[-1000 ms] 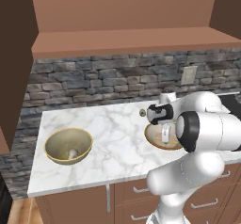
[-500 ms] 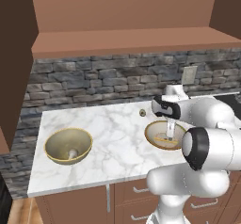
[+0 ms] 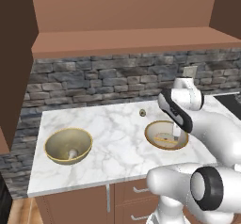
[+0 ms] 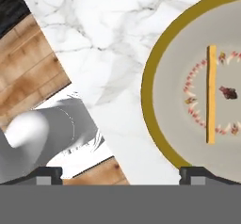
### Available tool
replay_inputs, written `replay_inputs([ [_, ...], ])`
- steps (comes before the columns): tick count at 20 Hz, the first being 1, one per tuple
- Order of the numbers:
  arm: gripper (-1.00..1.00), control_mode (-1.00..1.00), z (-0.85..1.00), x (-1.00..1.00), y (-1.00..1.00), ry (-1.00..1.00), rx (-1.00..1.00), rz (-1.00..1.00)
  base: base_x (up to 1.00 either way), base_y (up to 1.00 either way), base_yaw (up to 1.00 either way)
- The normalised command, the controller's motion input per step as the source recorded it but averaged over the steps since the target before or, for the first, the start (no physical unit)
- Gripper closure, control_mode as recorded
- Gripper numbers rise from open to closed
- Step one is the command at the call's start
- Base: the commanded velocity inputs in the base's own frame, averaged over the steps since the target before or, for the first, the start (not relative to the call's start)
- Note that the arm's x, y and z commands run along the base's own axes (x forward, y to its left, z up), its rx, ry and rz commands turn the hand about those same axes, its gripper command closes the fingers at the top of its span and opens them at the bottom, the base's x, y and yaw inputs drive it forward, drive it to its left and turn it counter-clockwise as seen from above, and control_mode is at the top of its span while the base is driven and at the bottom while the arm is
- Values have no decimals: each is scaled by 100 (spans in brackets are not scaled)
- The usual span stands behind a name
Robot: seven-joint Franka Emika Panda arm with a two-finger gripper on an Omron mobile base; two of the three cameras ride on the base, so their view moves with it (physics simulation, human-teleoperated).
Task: Pick both bowls and place them on the counter. Then place the mushroom in one bowl and place the cream cheese stick in the other bowl.
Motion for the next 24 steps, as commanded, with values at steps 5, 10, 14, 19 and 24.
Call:
replay_inputs([
  [5,-100,-100,47,-44,23,0,0,-1,0,0,0],
  [10,-100,-100,48,-46,30,0,0,0,0,0,0],
  [14,-100,-100,48,-51,33,0,0,0,0,0,0],
  [19,-100,-100,39,-51,33,0,0,0,0,0,0],
  [24,-100,-100,26,-51,35,0,0,0,0,0,0],
])
